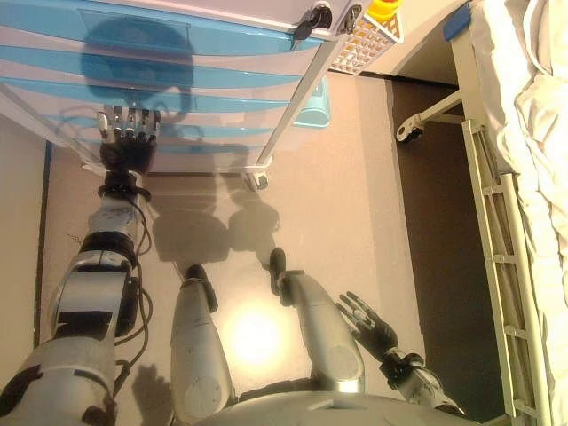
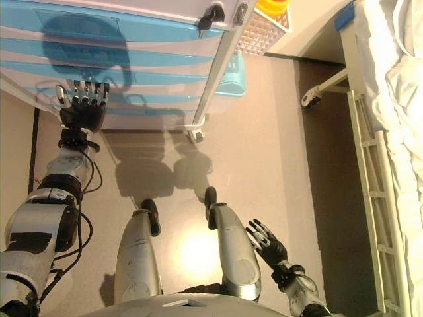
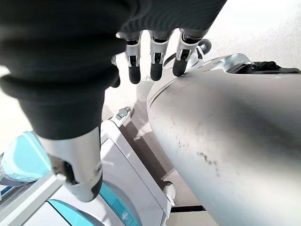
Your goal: Open the drawer and pick up the medicine
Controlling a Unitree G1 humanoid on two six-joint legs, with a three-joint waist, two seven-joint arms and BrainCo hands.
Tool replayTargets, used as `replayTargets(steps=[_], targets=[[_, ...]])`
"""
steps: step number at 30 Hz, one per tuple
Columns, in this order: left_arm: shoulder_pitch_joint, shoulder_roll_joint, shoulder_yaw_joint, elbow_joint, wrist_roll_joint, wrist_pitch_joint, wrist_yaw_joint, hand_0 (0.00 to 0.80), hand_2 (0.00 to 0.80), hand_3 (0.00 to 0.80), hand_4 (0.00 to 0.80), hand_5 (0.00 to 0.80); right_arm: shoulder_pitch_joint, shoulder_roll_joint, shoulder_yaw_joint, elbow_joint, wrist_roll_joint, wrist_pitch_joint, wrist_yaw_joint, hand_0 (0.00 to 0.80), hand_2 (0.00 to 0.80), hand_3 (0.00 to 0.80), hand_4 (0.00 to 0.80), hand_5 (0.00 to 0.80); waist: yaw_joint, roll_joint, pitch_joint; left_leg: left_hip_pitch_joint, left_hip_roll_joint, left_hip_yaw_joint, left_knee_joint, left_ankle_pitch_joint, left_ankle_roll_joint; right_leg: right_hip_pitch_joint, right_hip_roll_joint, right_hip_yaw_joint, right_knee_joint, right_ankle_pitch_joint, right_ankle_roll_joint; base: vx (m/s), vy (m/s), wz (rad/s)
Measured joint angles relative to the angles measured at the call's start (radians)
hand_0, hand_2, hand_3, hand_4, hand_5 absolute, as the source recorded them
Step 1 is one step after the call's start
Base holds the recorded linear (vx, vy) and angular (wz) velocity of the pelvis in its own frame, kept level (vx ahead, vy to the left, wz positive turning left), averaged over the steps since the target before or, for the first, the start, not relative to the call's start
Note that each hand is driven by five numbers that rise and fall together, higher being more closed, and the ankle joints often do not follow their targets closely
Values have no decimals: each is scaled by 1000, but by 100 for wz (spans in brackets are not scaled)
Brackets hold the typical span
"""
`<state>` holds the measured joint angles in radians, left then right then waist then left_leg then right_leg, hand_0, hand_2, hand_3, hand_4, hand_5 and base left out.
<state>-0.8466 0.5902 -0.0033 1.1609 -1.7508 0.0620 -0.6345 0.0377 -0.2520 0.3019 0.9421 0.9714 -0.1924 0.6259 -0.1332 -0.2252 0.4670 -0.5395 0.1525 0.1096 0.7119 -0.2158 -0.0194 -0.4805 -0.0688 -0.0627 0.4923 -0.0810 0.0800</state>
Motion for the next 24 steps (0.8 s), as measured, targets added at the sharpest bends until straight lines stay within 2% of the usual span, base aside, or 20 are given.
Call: replayTargets(steps=[6,10,11,12,13,14,24], targets=[[-5,3,-6,0,-38,2,-32,0,0,0,0,0,-2,0,12,1,2,-3,12,0,0,0,0,0,-2,-15,6,-5,1,-2,1,0,0,-4,1,-1,1,0,0,0,0,0],[-7,7,-43,-2,-67,-1,-69,0,0,0,0,0,-2,0,22,1,12,-5,16,0,0,0,0,0,-2,-25,10,-8,0,-3,1,1,0,-4,0,-1,1,0,0,0,0,0],[-7,8,-51,-3,-75,-1,-71,138,138,138,138,138,-2,0,22,1,12,-5,16,0,0,0,0,0,-2,-25,10,-8,-1,-3,0,1,1,-4,0,-1,2,0,0,0,0,0],[-7,8,-55,-4,-78,-2,-72,461,461,461,461,461,-2,0,22,1,12,-5,16,0,0,0,0,0,-1,-25,10,-8,-2,-3,0,3,5,-4,-1,-2,2,0,0,0,0,0],[-7,11,-62,-4,-80,-3,-72,584,584,584,584,584,-2,0,22,0,12,-5,16,0,0,0,0,0,-2,-25,10,-9,-2,-3,-1,4,6,-5,-1,-1,2,0,0,0,0,0],[-7,13,-70,-4,-85,-6,-67,800,800,800,800,800,-2,0,22,0,12,-5,16,0,0,0,0,0,-4,-25,10,-10,-2,-3,-3,5,7,-6,-1,-1,1,1,-1,0,0,0],[-4,-1,-92,-26,-104,-23,-65,800,800,800,800,800,-6,0,26,3,20,-7,16,0,0,0,0,0,-11,-24,11,-12,-16,-2,-19,13,11,-15,-14,-1,5,0,0,-7,1,2]])
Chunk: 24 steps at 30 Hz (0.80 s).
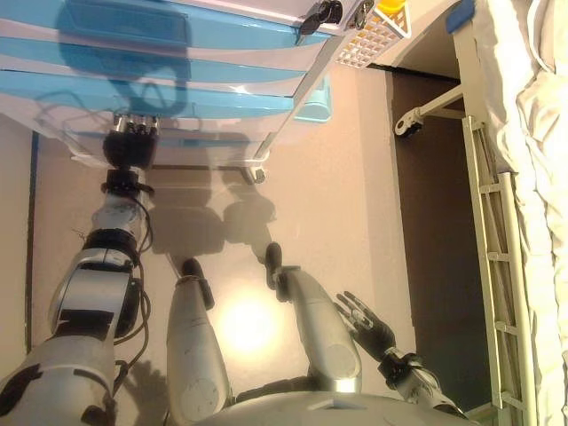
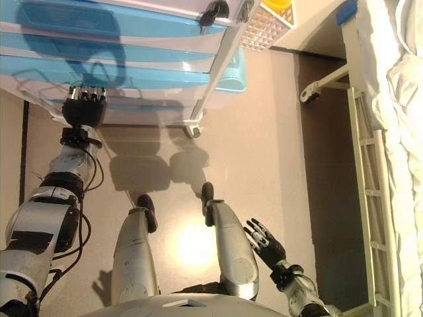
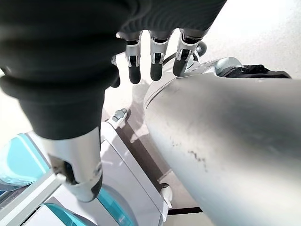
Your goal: Open the drawer and pick up the medicine
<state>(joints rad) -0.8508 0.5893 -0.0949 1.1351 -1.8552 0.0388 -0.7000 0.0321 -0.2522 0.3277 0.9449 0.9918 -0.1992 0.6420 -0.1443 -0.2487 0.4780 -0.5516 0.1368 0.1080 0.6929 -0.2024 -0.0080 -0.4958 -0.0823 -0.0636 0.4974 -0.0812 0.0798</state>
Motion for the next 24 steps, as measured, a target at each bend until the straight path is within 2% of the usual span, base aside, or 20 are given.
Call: replayTargets(steps=[12,16,20,23,24], targets=[[38,-30,3,-1,1,1,-14,800,800,800,800,800,0,-6,0,-3,2,-2,-5,0,0,0,0,0,11,7,5,24,-16,5,-41,26,-4,4,-14,1,7,0,0,-2,1,2],[62,-38,7,-4,2,1,-45,800,800,800,800,800,0,-7,0,-9,1,-4,-16,0,0,0,0,0,16,14,10,33,-19,7,-57,35,-4,7,-16,1,6,0,-1,-1,2,1],[99,-62,29,-31,3,0,-72,800,800,800,800,800,-1,-17,1,-18,1,-6,-28,0,0,0,0,0,26,27,19,44,-23,4,-79,42,-17,16,-17,-4,-7,-7,-4,-11,11,5],[156,-86,43,-53,9,0,-119,800,800,800,800,800,2,-21,-4,-26,-1,-5,-36,0,0,0,0,0,25,33,23,60,-33,-2,-107,67,-13,23,-22,-4,-2,-6,-11,-17,14,10],[172,-91,50,-60,12,0,-138,800,800,800,800,800,0,-22,-2,-28,-1,-6,-39,0,0,0,0,0,30,36,25,63,-32,-3,-109,60,-21,27,-22,-8,-6,-9,-13,-24,1,6]])
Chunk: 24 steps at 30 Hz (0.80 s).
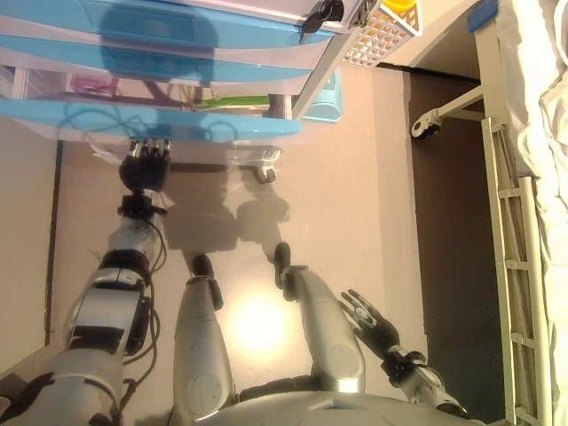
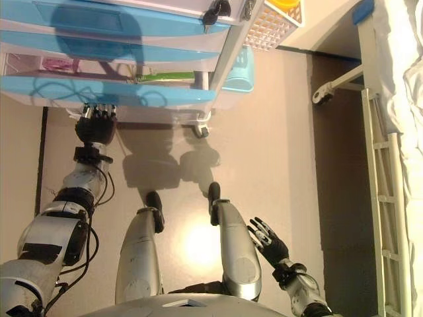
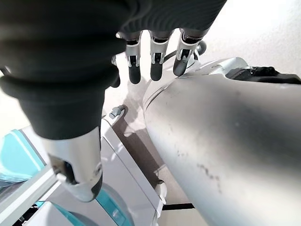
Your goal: Open the drawer and pick up the medicine
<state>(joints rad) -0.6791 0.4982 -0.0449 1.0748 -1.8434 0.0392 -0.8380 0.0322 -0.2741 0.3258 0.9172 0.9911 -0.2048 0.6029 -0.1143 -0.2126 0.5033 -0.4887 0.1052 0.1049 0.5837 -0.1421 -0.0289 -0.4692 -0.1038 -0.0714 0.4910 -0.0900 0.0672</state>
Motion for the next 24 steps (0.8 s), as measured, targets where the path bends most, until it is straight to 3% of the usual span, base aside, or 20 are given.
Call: replayTargets(steps=[13,24], targets=[[141,-78,66,-16,43,-2,-182,800,800,800,800,800,5,-15,-7,-45,-2,7,-27,0,0,0,0,0,35,4,2,6,15,-27,-26,19,-26,1,16,-26,16,-22,-13,-26,-23,4],[247,-147,85,-51,68,-30,-235,800,800,800,800,800,5,-15,-39,-61,-34,28,-39,0,0,0,0,0,60,4,2,11,14,-31,-29,22,-29,7,15,-33,15,-22,-13,0,0,0]])
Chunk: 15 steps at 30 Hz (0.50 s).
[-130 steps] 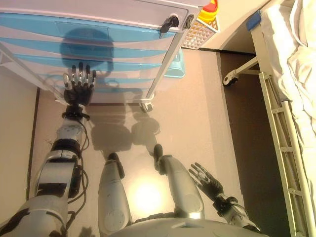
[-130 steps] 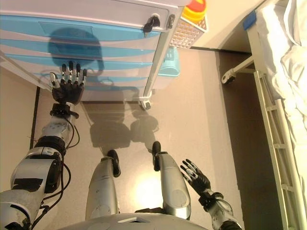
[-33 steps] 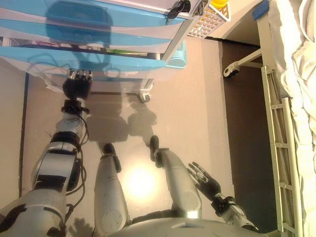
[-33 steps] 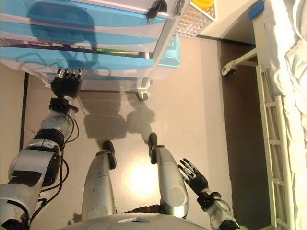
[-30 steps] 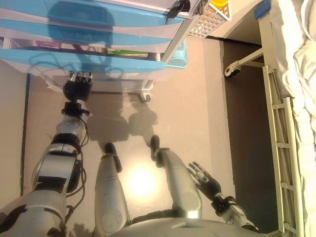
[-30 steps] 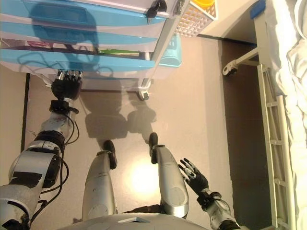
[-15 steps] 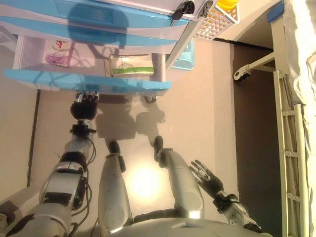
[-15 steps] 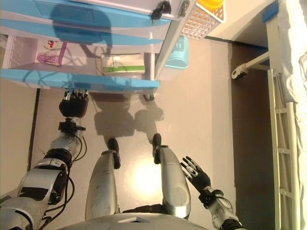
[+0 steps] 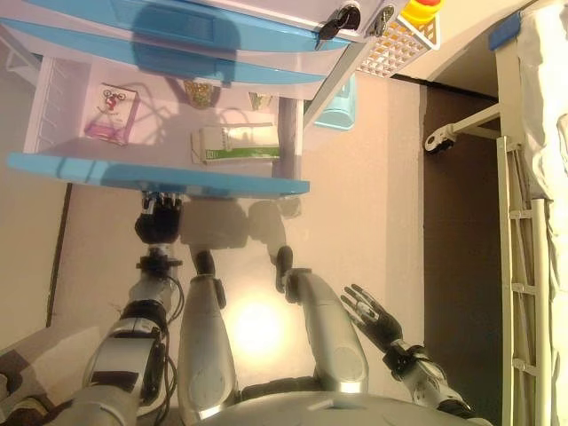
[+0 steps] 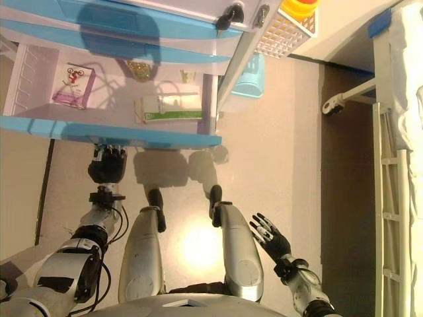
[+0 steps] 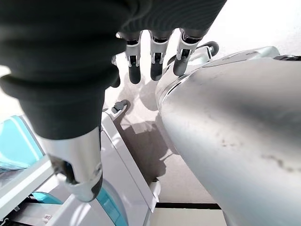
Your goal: Open the drawer and pick up the medicine
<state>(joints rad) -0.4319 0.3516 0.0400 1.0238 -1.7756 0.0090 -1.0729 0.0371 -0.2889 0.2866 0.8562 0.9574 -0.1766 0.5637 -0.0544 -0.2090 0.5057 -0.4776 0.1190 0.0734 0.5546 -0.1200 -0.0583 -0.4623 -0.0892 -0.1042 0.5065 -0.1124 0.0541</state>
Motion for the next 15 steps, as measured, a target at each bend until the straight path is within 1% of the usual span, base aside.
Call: replayTargets(steps=[1,7,15], targets=[[5,-5,0,0,0,-11,-3,800,800,800,800,800,0,0,-2,0,-1,1,0,0,0,0,0,0,2,0,0,0,0,-1,0,0,0,0,0,-1,0,0,0,0,0,0],[51,-15,6,-20,0,-13,-12,800,800,800,800,800,0,0,-7,-1,-8,2,0,0,0,0,0,0,9,0,0,-6,0,-14,1,5,1,1,-1,-13,1,0,0,-5,-10,3],[60,-24,6,-25,14,-15,-13,800,800,800,800,800,3,-1,-16,0,-9,3,-1,0,0,0,0,0,30,-1,0,-10,1,-27,1,8,-2,1,0,-24,4,-2,-3,-1,-8,2]])
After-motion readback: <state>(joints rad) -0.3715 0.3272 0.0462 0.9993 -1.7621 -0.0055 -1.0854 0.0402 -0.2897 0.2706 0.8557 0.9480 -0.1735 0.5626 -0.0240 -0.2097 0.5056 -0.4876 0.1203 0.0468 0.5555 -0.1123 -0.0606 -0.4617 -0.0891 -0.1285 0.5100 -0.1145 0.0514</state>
